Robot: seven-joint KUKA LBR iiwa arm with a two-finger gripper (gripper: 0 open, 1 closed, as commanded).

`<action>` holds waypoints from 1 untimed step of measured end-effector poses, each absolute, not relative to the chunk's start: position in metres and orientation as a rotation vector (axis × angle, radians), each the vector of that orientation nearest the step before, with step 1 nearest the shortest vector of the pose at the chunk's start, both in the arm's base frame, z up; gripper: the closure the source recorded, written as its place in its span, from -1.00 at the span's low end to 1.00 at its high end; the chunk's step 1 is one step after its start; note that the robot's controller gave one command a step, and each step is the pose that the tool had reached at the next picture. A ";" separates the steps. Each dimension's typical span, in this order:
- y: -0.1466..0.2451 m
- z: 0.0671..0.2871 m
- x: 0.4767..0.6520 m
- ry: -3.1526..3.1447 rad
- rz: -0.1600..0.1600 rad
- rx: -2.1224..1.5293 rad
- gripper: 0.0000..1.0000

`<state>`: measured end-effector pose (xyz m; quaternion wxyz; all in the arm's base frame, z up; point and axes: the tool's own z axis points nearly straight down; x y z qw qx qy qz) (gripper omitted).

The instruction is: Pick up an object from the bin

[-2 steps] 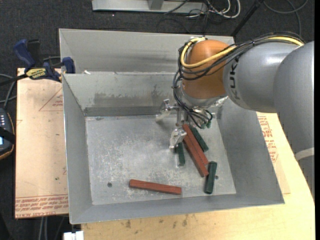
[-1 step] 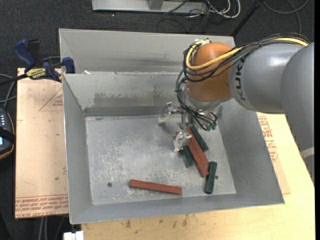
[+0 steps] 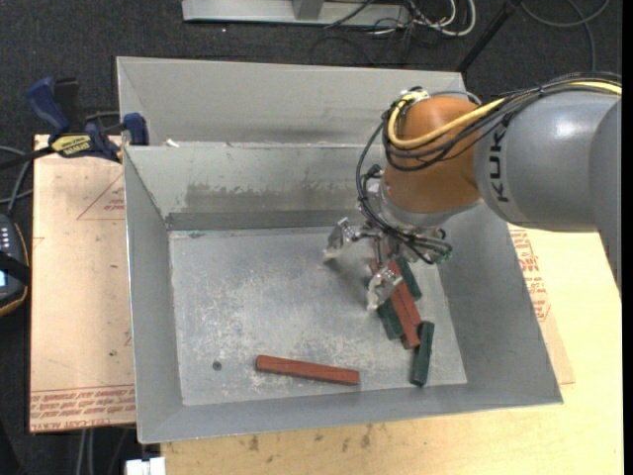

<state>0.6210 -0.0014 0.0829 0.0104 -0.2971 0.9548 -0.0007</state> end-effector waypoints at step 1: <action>-0.036 0.082 0.616 2.878 -0.001 -1.210 -1.00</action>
Offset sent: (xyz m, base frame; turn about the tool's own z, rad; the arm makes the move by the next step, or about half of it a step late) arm -0.0141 -0.0471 -0.0129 -0.5348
